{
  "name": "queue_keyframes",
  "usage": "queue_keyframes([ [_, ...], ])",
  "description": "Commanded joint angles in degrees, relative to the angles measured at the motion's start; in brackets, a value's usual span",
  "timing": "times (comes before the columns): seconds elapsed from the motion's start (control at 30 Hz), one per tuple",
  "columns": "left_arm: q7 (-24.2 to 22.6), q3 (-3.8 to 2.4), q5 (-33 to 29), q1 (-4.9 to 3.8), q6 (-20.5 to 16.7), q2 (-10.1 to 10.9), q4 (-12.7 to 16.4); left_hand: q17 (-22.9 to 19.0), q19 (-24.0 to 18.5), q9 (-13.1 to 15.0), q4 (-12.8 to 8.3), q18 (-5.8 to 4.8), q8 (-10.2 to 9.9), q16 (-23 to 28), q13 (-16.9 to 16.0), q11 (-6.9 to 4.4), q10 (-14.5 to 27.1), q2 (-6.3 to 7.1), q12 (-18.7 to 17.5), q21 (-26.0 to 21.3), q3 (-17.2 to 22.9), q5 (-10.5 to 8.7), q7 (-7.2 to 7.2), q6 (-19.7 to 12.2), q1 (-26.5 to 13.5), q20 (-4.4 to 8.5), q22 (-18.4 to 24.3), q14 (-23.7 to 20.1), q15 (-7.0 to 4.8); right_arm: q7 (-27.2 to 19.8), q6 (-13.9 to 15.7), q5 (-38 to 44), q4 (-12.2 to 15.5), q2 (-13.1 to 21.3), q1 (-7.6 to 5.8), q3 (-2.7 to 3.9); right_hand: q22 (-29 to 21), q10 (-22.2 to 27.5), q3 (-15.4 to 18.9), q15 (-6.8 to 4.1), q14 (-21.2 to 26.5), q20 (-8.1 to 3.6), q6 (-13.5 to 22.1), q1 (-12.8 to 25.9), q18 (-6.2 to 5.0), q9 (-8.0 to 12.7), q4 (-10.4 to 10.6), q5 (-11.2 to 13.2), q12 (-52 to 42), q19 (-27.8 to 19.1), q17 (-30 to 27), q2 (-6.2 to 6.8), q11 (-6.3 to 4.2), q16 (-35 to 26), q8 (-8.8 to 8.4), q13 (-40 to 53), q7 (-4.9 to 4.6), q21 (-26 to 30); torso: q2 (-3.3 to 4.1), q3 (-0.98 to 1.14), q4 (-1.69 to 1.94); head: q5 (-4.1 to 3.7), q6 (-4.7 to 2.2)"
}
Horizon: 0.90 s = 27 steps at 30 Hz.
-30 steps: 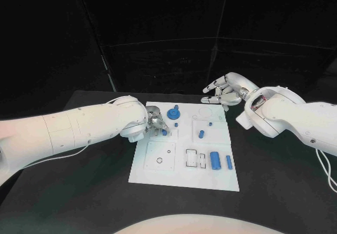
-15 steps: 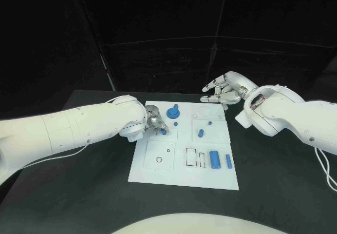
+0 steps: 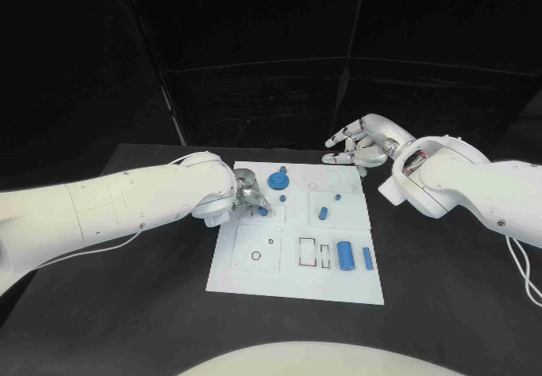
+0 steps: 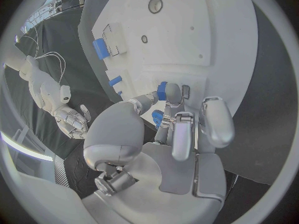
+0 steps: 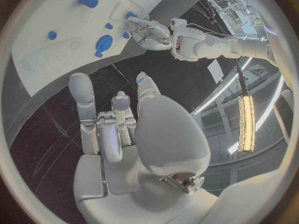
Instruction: Assemble the parts on the task board
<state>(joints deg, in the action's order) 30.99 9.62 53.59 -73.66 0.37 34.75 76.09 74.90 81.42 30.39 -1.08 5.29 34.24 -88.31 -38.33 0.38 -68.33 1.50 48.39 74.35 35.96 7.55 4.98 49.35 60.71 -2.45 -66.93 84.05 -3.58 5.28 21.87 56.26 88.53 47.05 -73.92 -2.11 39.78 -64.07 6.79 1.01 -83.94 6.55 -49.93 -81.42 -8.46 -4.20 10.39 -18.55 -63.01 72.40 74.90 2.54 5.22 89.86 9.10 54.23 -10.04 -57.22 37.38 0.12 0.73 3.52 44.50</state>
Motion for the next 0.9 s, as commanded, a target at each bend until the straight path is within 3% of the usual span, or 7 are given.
queue_keyframes([
  [0.03, 1.1, 0.28, 0.5, 0.34, 2.8, -0.1, 0.1, 12.6, 0.2, 0.3, -9.1, -0.45, 0.5, 0.1, 0.0, -0.58, -0.1, 0.80, 0.3, 0.2, 8.2, -0.07, -0.52, 0.2, 0.5, 0.15, -0.1, 5.3, -0.37, -0.4, -0.4, -0.1, 0.0, -0.1, -0.10, 0.04, -0.1, 0.1, 0.0, -0.18, -6.1, -0.05, 0.5, 0.1, -0.47, 0.0, 0.4, -0.2, -0.3, 0.3, 15.1, -0.64, -0.11, 0.1, 0.14, 0.0, 0.00, 0.2, -0.01, 0.01, 0.02, 0.05, 0.10],
  [0.5, 0.7, 0.29, 0.6, 0.34, 3.0, 0.2, 0.4, 12.7, 0.3, 0.7, -9.7, -0.50, 1.5, 0.0, 0.1, -0.77, -0.2, 1.69, 0.4, 0.3, 6.5, -0.13, -0.75, 0.4, 1.8, 0.30, -0.3, 5.4, -0.52, -0.5, -0.4, -0.3, -0.1, -0.1, -0.09, 0.03, -0.1, 0.1, 0.0, -0.18, -6.1, -0.05, 0.5, 0.1, -0.47, 0.0, 0.5, -0.2, -0.3, 0.3, 15.1, -0.67, -0.11, 0.1, 0.15, 0.0, 0.00, 0.3, -0.03, 0.02, 0.03, 0.02, 0.13],
  [0.9, -4.9, 0.29, 0.6, 0.58, -5.7, 2.2, 2.8, 12.8, 0.4, 0.8, -9.7, -0.54, 2.0, -0.1, -1.3, -0.93, -1.4, 1.55, 1.8, 0.4, 6.2, 0.03, -0.85, 0.7, 2.6, 0.39, -0.5, 5.4, -0.64, -0.6, -0.3, -0.3, -0.1, 0.0, -0.09, 0.03, -0.1, 0.1, 0.1, -0.18, -6.1, -0.05, 0.5, 0.2, -0.47, 0.0, 0.6, -0.4, -0.3, 0.3, 15.1, -0.73, -0.10, 0.1, 0.17, 0.0, -0.01, 0.3, -0.04, 0.02, 0.11, -0.10, 0.21],
])
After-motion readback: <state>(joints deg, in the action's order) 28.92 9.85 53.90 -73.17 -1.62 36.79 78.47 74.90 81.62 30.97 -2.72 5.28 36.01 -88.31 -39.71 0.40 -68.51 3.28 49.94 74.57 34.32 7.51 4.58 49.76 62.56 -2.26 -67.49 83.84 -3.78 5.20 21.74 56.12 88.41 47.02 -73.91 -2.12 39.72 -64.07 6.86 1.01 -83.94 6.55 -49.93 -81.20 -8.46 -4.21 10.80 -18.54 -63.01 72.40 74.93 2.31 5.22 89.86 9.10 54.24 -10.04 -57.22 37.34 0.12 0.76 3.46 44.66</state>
